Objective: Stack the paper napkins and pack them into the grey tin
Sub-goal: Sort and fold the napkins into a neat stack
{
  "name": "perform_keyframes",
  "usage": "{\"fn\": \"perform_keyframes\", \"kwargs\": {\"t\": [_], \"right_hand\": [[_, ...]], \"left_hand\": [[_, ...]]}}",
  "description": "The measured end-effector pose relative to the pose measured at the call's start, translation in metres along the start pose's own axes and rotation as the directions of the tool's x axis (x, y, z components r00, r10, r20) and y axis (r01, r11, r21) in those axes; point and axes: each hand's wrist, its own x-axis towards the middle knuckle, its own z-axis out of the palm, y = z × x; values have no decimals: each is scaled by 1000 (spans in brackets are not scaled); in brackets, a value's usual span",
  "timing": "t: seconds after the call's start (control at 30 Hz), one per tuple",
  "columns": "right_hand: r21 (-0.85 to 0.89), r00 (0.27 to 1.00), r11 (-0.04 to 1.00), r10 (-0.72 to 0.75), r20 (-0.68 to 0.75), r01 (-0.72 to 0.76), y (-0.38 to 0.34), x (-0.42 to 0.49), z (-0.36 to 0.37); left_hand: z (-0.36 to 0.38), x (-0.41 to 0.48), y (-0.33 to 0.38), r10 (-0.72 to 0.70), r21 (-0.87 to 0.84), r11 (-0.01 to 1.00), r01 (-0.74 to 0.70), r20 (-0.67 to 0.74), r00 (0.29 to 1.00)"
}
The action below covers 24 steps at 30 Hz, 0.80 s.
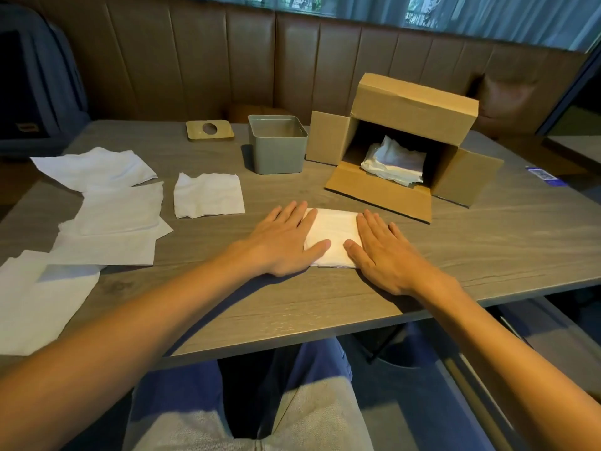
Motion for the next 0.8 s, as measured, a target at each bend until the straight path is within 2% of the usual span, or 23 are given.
{"fn": "perform_keyframes", "kwargs": {"t": [0.1,0.2,0.3,0.37,0.47,0.53,0.6,0.73,0.8], "right_hand": [[-13,1000,1000,7,1,-7,-7,2,-9],[-33,993,999,-36,-113,32,-22,13,-23],[95,972,988,-99,-215,122,-53,34,-38],[177,952,960,-166,-256,216,-80,53,-45],[309,956,910,-224,-190,275,-120,86,-48],[387,967,887,-212,-141,251,-145,108,-45],[412,975,886,-169,-142,214,-165,128,-42],[406,988,910,-28,-149,87,-192,156,-40],[398,992,917,21,-125,31,-199,166,-39]], "left_hand": [[-5,-2,-4,-15,-22,1000,15,-5,1000],[-20,-9,-7,-29,-123,992,21,-63,998],[-38,-19,-33,-91,-147,987,65,-181,979],[-49,-26,-62,-162,-149,980,129,-235,959],[-59,-35,-107,-363,-165,928,335,-194,911],[-61,-37,-130,-484,-150,872,465,-132,865],[-58,-37,-146,-544,-146,835,530,-74,836],[-50,-33,-163,-597,-158,798,582,-67,800],[-51,-31,-166,-588,-240,795,558,-72,806]]}}
